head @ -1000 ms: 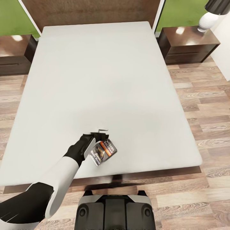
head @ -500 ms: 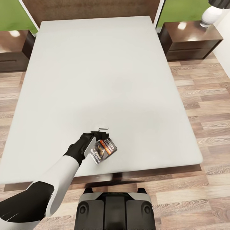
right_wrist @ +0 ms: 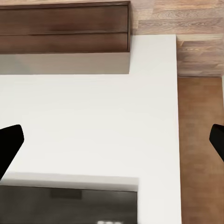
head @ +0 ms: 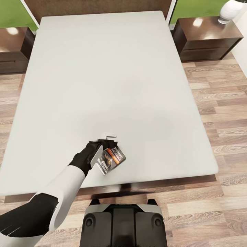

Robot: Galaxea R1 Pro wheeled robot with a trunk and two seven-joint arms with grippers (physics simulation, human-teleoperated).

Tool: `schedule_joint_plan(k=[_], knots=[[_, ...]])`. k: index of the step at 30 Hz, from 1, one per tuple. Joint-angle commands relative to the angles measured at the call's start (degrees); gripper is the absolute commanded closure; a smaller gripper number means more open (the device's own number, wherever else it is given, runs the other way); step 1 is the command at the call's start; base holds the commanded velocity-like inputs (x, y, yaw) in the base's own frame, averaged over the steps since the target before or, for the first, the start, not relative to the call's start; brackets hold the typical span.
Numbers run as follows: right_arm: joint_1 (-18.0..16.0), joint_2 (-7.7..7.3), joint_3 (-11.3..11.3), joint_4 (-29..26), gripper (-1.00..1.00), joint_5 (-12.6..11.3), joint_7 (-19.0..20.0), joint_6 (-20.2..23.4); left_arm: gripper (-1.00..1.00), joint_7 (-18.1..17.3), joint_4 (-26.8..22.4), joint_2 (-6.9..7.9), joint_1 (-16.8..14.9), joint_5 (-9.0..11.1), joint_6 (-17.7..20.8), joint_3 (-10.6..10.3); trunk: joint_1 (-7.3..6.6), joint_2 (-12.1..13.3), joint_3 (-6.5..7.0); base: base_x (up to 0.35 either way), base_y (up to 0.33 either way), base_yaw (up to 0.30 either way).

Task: In the bedroom, move the book from the bed onto either nightstand, and place the two sandals side by side next to the bed.

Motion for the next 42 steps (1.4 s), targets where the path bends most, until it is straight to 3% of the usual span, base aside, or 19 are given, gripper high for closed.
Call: schedule_joint_plan(k=[1, 16, 42], knots=[[0.0, -0.03, -0.5, 0.1, -1.00, 0.4, 0.2, -0.3, -1.00, 0.1, -0.1, 0.02, 0.0, 0.5, 0.3, -0.1, 0.02, -0.1, -0.14, 0.000, 0.000, 0.000], [0.0, -0.02, -0.5, 0.1, -1.00, 0.4, 0.1, -0.3, -1.00, -0.2, -0.1, -0.06, -0.1, 0.5, 0.2, -0.1, 0.02, -0.1, -1.53, 0.000, 0.000, 0.000], [0.0, -0.02, -0.5, 0.1, -1.00, 0.4, 0.1, -0.3, -1.00, -0.5, -0.2, -0.16, -0.1, 0.7, -0.2, -0.1, 0.02, -0.1, -2.81, 0.000, 0.000, 0.000]])
